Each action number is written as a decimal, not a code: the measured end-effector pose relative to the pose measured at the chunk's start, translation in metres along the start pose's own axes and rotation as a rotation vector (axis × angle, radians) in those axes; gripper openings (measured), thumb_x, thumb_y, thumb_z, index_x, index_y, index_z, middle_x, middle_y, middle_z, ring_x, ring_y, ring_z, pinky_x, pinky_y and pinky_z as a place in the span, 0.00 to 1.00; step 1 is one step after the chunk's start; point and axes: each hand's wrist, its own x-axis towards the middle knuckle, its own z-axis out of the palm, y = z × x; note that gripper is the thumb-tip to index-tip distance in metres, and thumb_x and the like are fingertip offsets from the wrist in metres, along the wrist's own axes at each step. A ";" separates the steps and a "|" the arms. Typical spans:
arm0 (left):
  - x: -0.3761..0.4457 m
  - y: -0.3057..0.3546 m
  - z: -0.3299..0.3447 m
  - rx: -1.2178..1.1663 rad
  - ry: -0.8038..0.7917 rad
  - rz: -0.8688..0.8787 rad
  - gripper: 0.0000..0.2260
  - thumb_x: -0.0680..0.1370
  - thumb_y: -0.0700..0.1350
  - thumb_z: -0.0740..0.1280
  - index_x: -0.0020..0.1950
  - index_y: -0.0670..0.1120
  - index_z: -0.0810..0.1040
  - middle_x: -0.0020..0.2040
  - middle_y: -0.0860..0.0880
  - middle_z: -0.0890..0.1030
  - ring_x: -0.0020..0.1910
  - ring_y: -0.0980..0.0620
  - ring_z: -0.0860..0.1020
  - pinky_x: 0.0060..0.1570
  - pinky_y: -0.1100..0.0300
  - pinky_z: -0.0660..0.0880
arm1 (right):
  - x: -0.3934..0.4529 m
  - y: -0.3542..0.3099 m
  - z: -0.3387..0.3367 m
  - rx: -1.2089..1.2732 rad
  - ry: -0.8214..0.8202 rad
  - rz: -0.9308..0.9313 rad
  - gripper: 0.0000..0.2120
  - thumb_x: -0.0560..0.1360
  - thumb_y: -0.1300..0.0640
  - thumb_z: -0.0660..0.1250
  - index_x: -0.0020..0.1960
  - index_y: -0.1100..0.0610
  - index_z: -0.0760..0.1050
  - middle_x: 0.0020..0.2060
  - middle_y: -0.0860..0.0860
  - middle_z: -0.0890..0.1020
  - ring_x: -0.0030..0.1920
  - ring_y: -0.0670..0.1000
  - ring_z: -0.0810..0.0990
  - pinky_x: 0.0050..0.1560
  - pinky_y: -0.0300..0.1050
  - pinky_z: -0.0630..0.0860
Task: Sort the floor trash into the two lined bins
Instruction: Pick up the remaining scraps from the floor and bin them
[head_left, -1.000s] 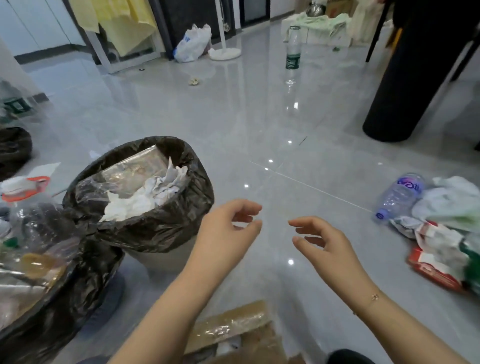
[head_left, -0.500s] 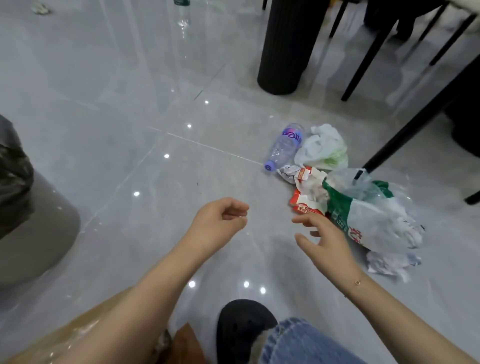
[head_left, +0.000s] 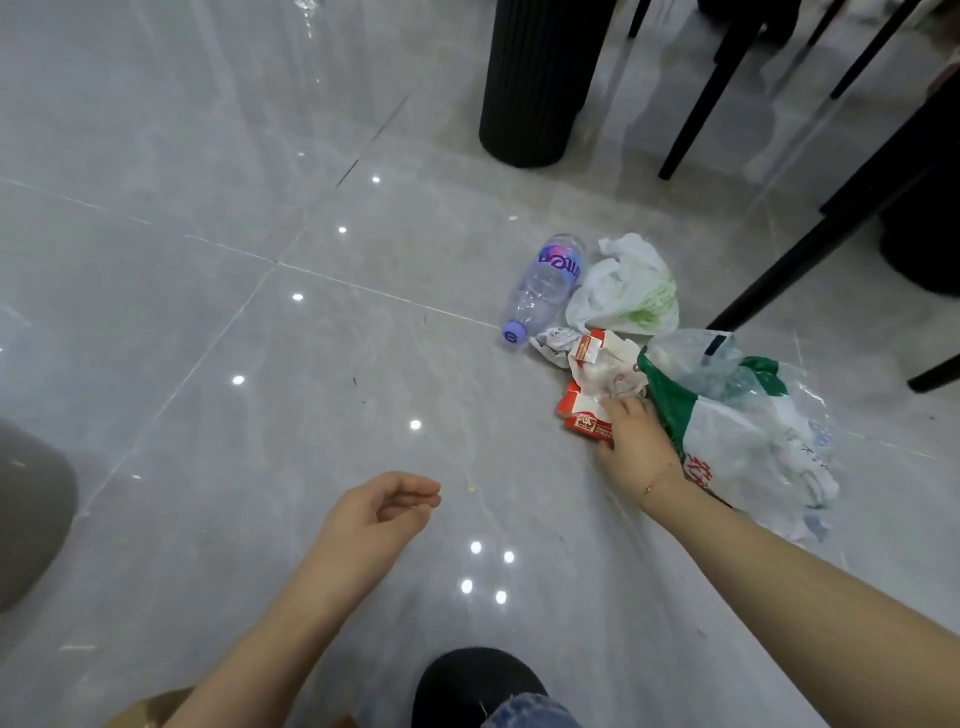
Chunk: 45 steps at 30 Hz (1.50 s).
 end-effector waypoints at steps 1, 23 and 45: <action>0.001 0.001 -0.001 -0.020 0.007 0.005 0.10 0.76 0.35 0.67 0.49 0.49 0.82 0.46 0.54 0.85 0.45 0.60 0.81 0.43 0.72 0.73 | 0.002 -0.001 0.001 -0.013 0.022 -0.015 0.27 0.77 0.56 0.63 0.74 0.58 0.61 0.72 0.56 0.64 0.72 0.55 0.59 0.73 0.47 0.56; -0.002 0.017 -0.001 -0.589 -0.149 -0.177 0.10 0.79 0.45 0.66 0.60 0.47 0.79 0.52 0.48 0.85 0.50 0.48 0.84 0.53 0.50 0.79 | -0.123 -0.085 0.007 0.083 0.192 -0.832 0.19 0.73 0.60 0.71 0.64 0.55 0.74 0.60 0.49 0.76 0.64 0.49 0.70 0.63 0.37 0.69; 0.018 0.000 -0.008 -0.661 0.117 -0.146 0.09 0.77 0.44 0.70 0.57 0.50 0.80 0.50 0.49 0.86 0.50 0.47 0.84 0.57 0.44 0.78 | 0.075 -0.076 -0.002 -0.198 -0.038 -0.277 0.23 0.76 0.57 0.62 0.70 0.52 0.65 0.66 0.53 0.69 0.63 0.56 0.69 0.57 0.50 0.72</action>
